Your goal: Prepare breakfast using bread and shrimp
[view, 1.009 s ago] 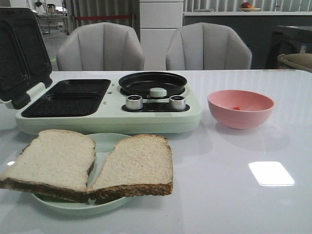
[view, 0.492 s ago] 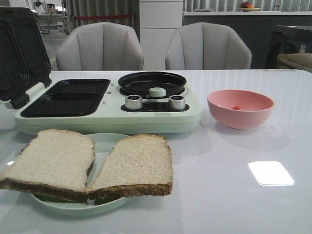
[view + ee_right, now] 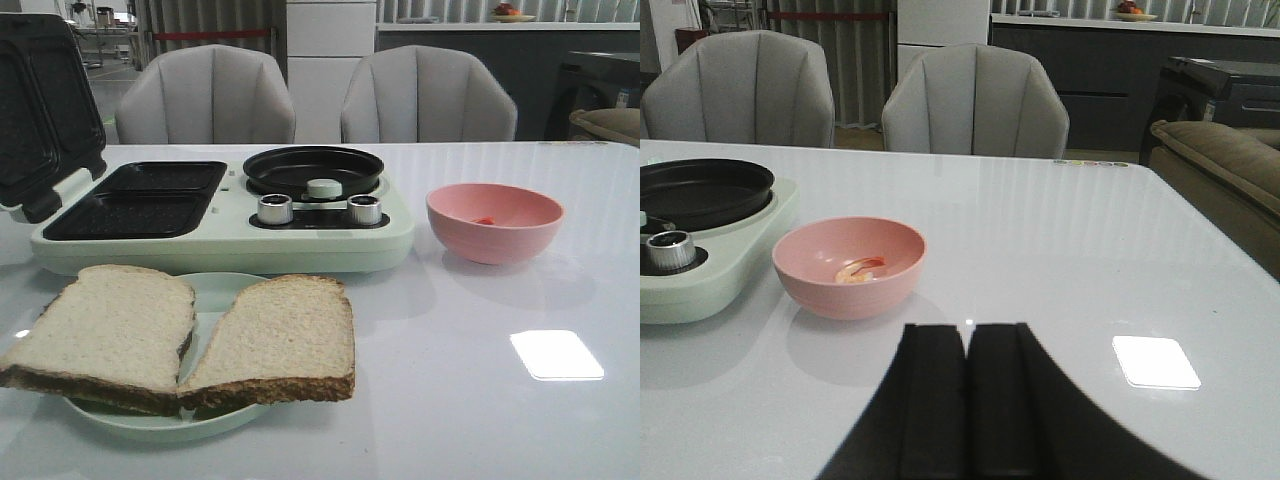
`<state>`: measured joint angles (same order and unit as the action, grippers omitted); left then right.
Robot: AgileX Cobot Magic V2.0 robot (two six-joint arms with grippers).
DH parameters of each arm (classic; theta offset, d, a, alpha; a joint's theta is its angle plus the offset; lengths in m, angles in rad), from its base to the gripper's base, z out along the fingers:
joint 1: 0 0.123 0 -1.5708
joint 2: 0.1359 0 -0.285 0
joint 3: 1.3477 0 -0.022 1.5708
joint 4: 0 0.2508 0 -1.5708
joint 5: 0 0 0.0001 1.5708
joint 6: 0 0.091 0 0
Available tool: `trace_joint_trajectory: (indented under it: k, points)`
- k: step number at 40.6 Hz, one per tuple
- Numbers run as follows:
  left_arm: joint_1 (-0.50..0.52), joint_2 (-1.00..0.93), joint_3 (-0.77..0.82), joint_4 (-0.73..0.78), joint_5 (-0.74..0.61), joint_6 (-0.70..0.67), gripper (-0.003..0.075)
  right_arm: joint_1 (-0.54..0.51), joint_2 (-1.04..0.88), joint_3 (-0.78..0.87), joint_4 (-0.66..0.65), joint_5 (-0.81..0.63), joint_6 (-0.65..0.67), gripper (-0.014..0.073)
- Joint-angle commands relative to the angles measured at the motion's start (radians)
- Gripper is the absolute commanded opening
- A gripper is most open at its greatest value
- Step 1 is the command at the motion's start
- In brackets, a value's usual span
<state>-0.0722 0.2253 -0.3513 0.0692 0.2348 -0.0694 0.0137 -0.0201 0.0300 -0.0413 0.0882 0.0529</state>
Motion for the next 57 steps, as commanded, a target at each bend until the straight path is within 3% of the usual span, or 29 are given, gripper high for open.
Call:
trace_joint_trajectory:
  k: [1,7,15,18,26,29,35,44,50,57]
  points:
    - [0.003,0.05,-0.035,0.002,-0.06,0.002,0.0059,-0.005,-0.009,-0.003,-0.003,-0.088,-0.002,-0.0023]
    - [0.003,0.08,-0.033,-0.04,-0.073,0.002,0.0059,-0.005,-0.009,-0.003,-0.003,-0.088,-0.002,-0.0023]
    - [0.003,0.089,-0.033,0.027,-0.077,0.002,0.0098,-0.005,-0.009,-0.003,-0.003,-0.088,-0.002,-0.0023]
    - [0.003,0.089,-0.033,0.027,-0.075,0.002,0.0167,-0.005,-0.009,-0.003,-0.003,-0.088,-0.002,-0.0023]
    - [-0.018,0.089,-0.033,0.027,-0.073,0.002,0.0475,-0.005,-0.009,-0.003,-0.003,-0.088,-0.002,-0.0023]
    - [-0.03,0.089,-0.033,0.028,-0.069,0.007,0.0524,-0.005,-0.009,-0.003,-0.003,-0.088,-0.002,-0.0023]
    - [-0.062,0.089,-0.033,0.049,-0.019,0.026,0.0521,-0.005,-0.009,-0.003,-0.003,-0.088,-0.002,-0.0023]
    - [-0.207,0.089,-0.033,0.049,0.022,0.309,0.0521,-0.005,-0.009,-0.003,-0.003,-0.088,-0.002,-0.0023]
    - [-0.322,0.097,-0.033,0.086,0.146,0.441,0.0521,-0.005,-0.009,-0.003,-0.003,-0.088,-0.002,-0.0023]
    - [-0.452,0.174,-0.033,0.24,0.305,0.455,0.0521,-0.005,-0.009,-0.003,-0.003,-0.088,-0.002,-0.0023]
